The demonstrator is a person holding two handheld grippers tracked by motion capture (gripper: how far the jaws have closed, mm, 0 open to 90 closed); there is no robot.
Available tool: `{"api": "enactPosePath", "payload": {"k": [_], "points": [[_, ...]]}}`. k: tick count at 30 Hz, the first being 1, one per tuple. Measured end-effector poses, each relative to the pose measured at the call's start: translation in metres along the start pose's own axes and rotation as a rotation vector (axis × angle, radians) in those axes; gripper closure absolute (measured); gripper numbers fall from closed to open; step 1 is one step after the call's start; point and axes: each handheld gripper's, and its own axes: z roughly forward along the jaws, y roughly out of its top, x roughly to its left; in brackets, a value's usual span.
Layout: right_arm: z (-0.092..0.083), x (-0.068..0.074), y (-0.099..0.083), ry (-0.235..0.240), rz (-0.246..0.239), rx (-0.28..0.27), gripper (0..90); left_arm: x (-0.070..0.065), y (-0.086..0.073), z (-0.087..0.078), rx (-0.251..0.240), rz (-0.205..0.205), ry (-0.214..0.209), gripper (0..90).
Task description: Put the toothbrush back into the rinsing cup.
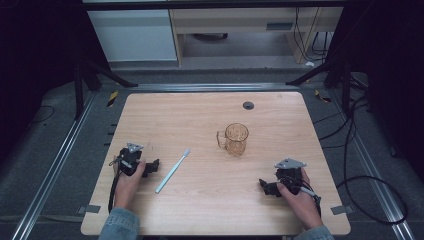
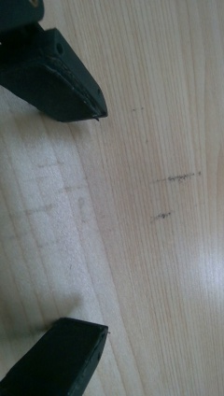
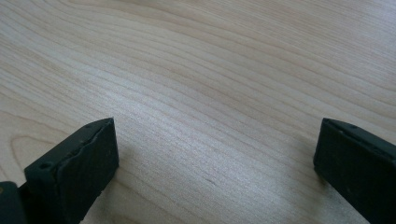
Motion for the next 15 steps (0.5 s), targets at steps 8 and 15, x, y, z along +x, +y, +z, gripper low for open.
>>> {"api": "enactPosePath", "payload": {"k": [8, 15], "points": [[0.0, 0.0, 0.0, -0.004, 0.006, -0.001, 0.4, 0.004, 0.0, -0.017, -0.056, -0.017, -0.019, 3.9], [0.0, 0.0, 0.0, -0.004, 0.005, -0.001, 0.4, -0.001, 0.016, -0.05, -0.14, -0.029, -0.043, 5.1]]}}
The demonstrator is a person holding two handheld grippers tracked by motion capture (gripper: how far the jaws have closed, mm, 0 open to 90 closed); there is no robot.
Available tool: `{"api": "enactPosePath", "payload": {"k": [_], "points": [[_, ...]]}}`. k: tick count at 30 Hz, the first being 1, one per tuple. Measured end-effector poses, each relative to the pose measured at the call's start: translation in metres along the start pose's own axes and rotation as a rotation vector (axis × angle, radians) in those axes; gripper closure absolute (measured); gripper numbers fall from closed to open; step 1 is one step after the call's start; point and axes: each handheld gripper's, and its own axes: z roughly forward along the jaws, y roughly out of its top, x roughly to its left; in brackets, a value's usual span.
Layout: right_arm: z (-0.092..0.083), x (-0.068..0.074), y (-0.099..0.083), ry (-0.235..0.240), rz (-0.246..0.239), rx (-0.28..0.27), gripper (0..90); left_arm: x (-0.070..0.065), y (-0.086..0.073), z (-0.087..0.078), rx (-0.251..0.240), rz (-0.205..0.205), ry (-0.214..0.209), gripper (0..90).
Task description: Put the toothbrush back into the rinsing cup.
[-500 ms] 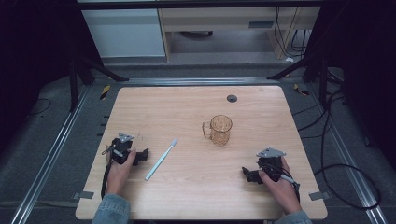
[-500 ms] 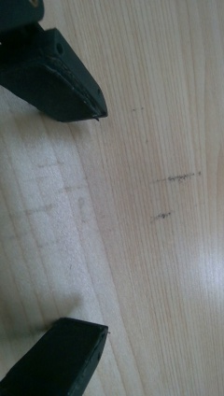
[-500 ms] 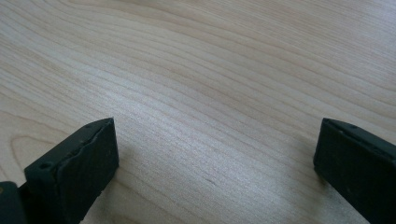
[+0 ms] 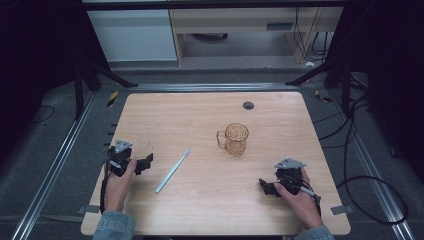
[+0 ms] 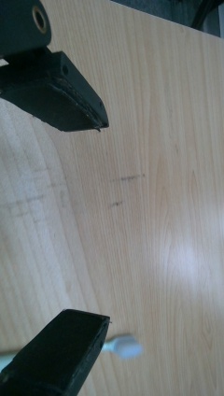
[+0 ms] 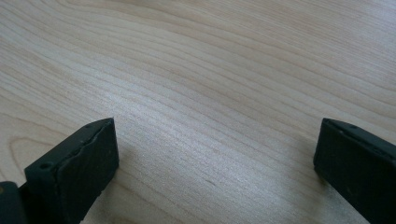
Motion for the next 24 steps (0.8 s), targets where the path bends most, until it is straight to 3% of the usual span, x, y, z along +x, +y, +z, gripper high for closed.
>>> {"api": "enactPosePath", "payload": {"k": [2, 5, 10, 18, 20, 21, 24], "points": [[0.0, 0.0, 0.0, 0.0, 0.0, 0.0, 0.4, -0.004, 0.003, -0.005, 0.006, 0.015, -0.004, 5.2], [0.0, 0.001, 0.0, -0.005, 0.008, 0.001, 0.4, -0.018, 0.014, -0.023, 0.051, 0.094, -0.006, 5.1], [0.0, 0.001, 0.0, -0.006, 0.008, 0.0, 0.4, -0.034, 0.031, -0.035, 0.101, 0.125, -0.042, 6.5], [0.001, 0.001, 0.001, -0.006, 0.008, 0.001, 0.4, -0.057, 0.05, -0.022, 0.2, 0.193, -0.071, 11.7], [0.001, 0.0, 0.001, -0.007, 0.007, 0.001, 0.4, -0.063, 0.056, -0.01, 0.262, 0.219, -0.081, 15.1], [0.001, 0.0, 0.001, -0.007, 0.007, 0.001, 0.4, -0.063, 0.056, -0.01, 0.262, 0.219, -0.081, 16.8], [0.001, 0.001, 0.001, -0.006, 0.008, 0.001, 0.4, -0.072, 0.061, 0.007, 0.333, 0.24, -0.102, 19.8]]}}
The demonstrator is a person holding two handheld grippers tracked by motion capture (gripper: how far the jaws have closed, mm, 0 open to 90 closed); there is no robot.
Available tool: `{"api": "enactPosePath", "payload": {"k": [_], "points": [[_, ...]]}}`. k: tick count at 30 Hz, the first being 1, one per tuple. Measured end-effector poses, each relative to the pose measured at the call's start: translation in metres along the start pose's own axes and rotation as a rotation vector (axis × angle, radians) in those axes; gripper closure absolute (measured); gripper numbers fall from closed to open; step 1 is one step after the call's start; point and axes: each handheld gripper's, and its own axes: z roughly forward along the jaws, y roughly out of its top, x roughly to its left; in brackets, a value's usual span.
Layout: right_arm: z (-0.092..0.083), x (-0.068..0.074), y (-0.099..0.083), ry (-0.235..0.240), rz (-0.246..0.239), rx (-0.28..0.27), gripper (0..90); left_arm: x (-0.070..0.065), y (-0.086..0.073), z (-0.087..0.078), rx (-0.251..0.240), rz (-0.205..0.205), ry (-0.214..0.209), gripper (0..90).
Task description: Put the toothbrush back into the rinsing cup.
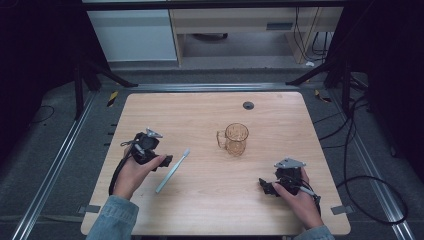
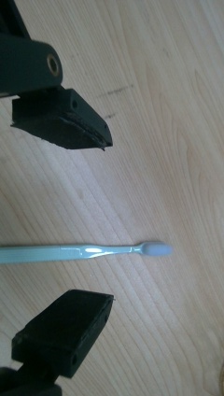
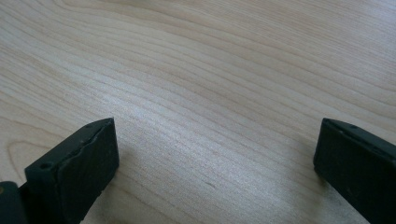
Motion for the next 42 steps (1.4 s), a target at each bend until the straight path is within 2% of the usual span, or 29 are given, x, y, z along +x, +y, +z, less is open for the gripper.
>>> {"api": "enactPosePath", "payload": {"k": [2, 4, 8, 10, 11, 17, 20, 21, 24, 27, 33, 37, 38, 39, 42], "points": [[0.0, 0.0, 0.0, -0.001, 0.001, 0.0, 0.4, -0.002, 0.002, 0.002, 0.014, 0.01, -0.003, 21.2], [0.0, 0.0, 0.0, -0.001, 0.0, 0.0, 0.4, -0.008, 0.008, 0.006, 0.039, 0.041, -0.015, 22.6], [0.0, 0.0, 0.0, -0.005, 0.003, 0.0, 0.4, -0.013, 0.014, 0.008, 0.063, 0.049, -0.036, 28.2], [0.001, 0.0, 0.001, -0.005, 0.003, 0.0, 0.4, -0.017, 0.019, 0.011, 0.104, 0.066, -0.081, 31.5], [0.001, 0.0, 0.001, -0.005, 0.003, 0.0, 0.4, -0.017, 0.019, 0.011, 0.104, 0.066, -0.081, 32.5], [0.0, 0.0, 0.001, -0.006, 0.003, 0.0, 0.4, -0.029, 0.027, 0.016, 0.166, 0.125, -0.11, 39.0], [0.001, 0.0, 0.001, -0.005, 0.004, 0.001, 0.4, -0.032, 0.029, 0.018, 0.18, 0.136, -0.116, 42.8], [0.001, 0.0, 0.001, -0.005, 0.004, 0.001, 0.5, -0.034, 0.03, 0.021, 0.199, 0.15, -0.117, 44.1], [0.001, 0.0, 0.001, -0.004, 0.004, 0.0, 0.5, -0.034, 0.029, 0.023, 0.21, 0.149, -0.119, 46.9], [0.001, 0.0, 0.001, -0.005, 0.005, 0.001, 0.5, -0.031, 0.027, 0.027, 0.241, 0.142, -0.115, 50.1], [0.001, 0.0, 0.001, -0.003, 0.003, 0.0, 0.5, -0.028, 0.026, 0.039, 0.313, 0.152, -0.117, 54.6], [0.001, -0.001, 0.001, -0.004, 0.002, -0.001, 0.6, -0.024, 0.027, 0.049, 0.364, 0.133, -0.092, 58.5], [0.001, -0.001, 0.001, -0.004, 0.002, -0.001, 0.6, -0.024, 0.027, 0.049, 0.364, 0.133, -0.092, 58.7], [0.001, -0.001, 0.001, -0.004, 0.002, -0.001, 0.6, -0.024, 0.028, 0.052, 0.388, 0.128, -0.084, 59.8], [0.001, -0.001, 0.001, -0.003, 0.003, -0.001, 0.7, -0.023, 0.029, 0.056, 0.411, 0.118, -0.078, 61.4]]}}
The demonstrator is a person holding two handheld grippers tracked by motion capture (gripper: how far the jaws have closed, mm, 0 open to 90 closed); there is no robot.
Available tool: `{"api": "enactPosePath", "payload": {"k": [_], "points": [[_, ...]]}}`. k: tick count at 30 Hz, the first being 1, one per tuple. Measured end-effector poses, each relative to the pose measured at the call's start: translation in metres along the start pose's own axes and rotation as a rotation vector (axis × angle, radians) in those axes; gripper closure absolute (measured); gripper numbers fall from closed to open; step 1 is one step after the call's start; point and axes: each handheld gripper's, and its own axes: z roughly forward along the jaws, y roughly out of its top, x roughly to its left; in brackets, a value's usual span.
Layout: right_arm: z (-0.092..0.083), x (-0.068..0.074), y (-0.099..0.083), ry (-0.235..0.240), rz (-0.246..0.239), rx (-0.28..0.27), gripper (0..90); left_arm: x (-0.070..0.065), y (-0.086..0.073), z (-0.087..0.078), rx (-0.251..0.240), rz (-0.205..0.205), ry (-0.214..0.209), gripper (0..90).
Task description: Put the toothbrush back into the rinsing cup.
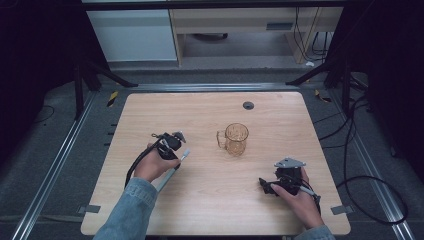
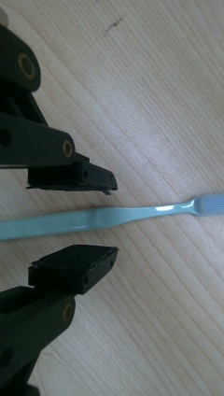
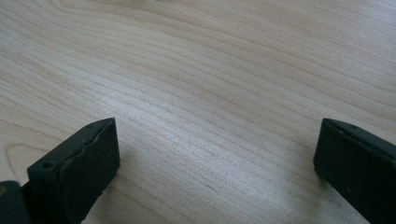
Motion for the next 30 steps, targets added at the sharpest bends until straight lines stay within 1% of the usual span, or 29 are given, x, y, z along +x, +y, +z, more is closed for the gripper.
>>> {"api": "enactPosePath", "payload": {"k": [4, 7, 10, 14, 18, 30], "points": [[0.0, 0.0, 0.0, 0.0, -0.001, 0.0, 0.7, 0.0, 0.003, 0.003, 0.024, -0.003, -0.013, 62.6], [0.0, 0.0, 0.0, 0.0, 0.0, 0.0, 0.7, 0.001, 0.006, 0.004, 0.037, -0.005, -0.01, 63.2], [0.0, 0.0, 0.0, 0.0, -0.001, 0.0, 0.7, 0.001, 0.008, 0.006, 0.054, -0.007, 0.004, 63.5], [0.0, 0.0, 0.0, 0.0, -0.001, 0.0, 0.7, 0.0, 0.01, 0.008, 0.056, -0.013, 0.0, 64.6], [0.0, 0.0, 0.0, 0.001, -0.001, 0.0, 0.7, -0.002, 0.013, 0.011, 0.065, -0.015, 0.01, 65.4], [0.0, 0.0, 0.0, 0.0, 0.0, 0.0, 0.7, -0.002, 0.014, 0.015, 0.084, -0.008, 0.003, 68.2]]}}
